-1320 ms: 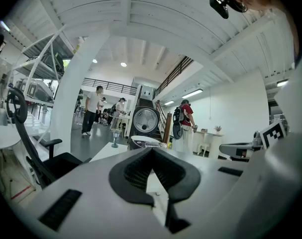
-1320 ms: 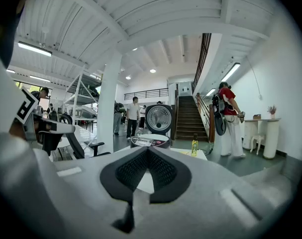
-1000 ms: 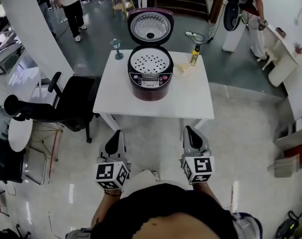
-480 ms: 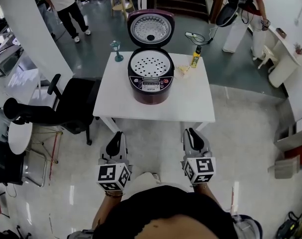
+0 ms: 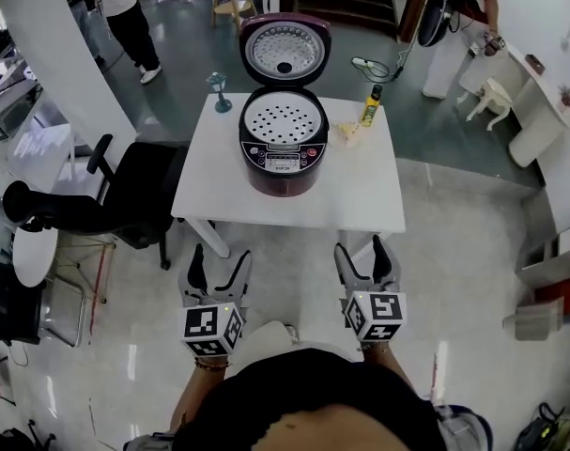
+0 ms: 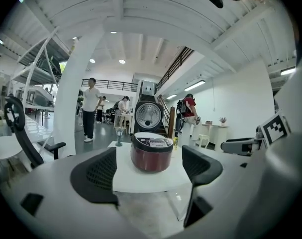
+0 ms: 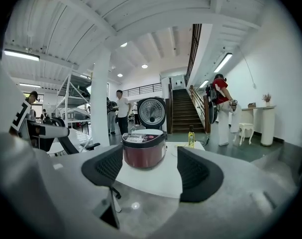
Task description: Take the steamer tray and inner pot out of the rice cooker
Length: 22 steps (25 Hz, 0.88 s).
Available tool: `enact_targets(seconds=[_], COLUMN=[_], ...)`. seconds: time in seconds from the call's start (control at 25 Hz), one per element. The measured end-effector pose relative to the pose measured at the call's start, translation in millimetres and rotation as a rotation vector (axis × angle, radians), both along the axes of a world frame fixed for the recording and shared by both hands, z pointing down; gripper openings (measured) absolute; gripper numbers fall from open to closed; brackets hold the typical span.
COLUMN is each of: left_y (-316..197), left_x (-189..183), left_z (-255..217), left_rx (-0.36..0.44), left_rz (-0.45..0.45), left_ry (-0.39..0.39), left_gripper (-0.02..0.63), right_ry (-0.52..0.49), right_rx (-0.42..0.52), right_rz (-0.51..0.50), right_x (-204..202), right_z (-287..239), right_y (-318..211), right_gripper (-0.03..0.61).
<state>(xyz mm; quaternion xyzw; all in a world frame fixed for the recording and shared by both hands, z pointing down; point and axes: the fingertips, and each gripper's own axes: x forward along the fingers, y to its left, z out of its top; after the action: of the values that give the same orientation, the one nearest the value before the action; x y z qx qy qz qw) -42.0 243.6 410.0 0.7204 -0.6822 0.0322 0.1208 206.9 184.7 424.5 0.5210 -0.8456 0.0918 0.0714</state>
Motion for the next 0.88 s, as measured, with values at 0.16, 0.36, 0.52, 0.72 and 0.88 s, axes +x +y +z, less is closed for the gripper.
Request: enact_targets(seconds=[0.16,0.36,0.52,0.72,0.88], left_y=[-6.0,-5.3,-9.9,-24.0,-46.7], left_x=[4.2,3.2,-1.5,-2.6,-7.7], left_z=[-1.3,1.9,7.9,12.0,13.5], left_rx=[0.01,-0.005,-0.023,-0.033,-0.032], left_rz=[-0.001,-0.005,-0.019,-0.013,-0.014], left_ry=[0.008,0.007,0.012,0.002,0.033], left_gripper=[0.399,0.399,0.399,0.399,0.399], right_ry=[0.015,0.015,-0.012,-0.017,0.001], right_rx=[-0.008,0.01,0.032,0.025,0.041], right_rz=[0.002,-0.029,-0.054,-0.069,-0.072], right_x=[2.8,-0.8,-1.4,-8.9,-12.4], right_z=[4.8,2.8,0.2,0.0,1.3], right_y=[-6.6,-7.0,-12.4,-27.6,-50.0], right_gripper=[0.333,0.333,0.333,0.333,0.331])
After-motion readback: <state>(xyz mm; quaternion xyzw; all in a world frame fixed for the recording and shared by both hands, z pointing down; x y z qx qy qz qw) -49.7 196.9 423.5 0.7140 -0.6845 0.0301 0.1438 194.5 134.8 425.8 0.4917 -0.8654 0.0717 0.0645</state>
